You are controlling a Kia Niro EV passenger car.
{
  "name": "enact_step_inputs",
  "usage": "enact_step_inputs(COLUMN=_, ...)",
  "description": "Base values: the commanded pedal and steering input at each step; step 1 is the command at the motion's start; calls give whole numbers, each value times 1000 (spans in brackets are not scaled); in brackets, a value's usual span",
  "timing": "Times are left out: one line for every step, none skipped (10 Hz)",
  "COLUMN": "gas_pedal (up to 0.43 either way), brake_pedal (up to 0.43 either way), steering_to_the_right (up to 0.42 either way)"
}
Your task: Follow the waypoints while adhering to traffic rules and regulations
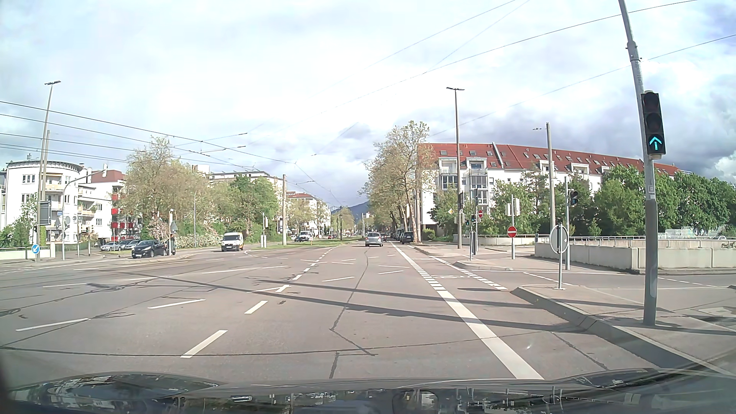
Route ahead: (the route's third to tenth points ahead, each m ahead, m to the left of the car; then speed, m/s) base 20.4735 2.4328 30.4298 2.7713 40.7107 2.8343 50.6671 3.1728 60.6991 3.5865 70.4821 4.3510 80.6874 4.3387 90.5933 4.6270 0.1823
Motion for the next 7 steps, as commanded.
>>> enact_step_inputs(gas_pedal=157, brake_pedal=0, steering_to_the_right=-12)
enact_step_inputs(gas_pedal=177, brake_pedal=0, steering_to_the_right=-12)
enact_step_inputs(gas_pedal=209, brake_pedal=0, steering_to_the_right=-12)
enact_step_inputs(gas_pedal=228, brake_pedal=0, steering_to_the_right=-12)
enact_step_inputs(gas_pedal=260, brake_pedal=0, steering_to_the_right=-12)
enact_step_inputs(gas_pedal=268, brake_pedal=0, steering_to_the_right=-12)
enact_step_inputs(gas_pedal=268, brake_pedal=0, steering_to_the_right=-12)
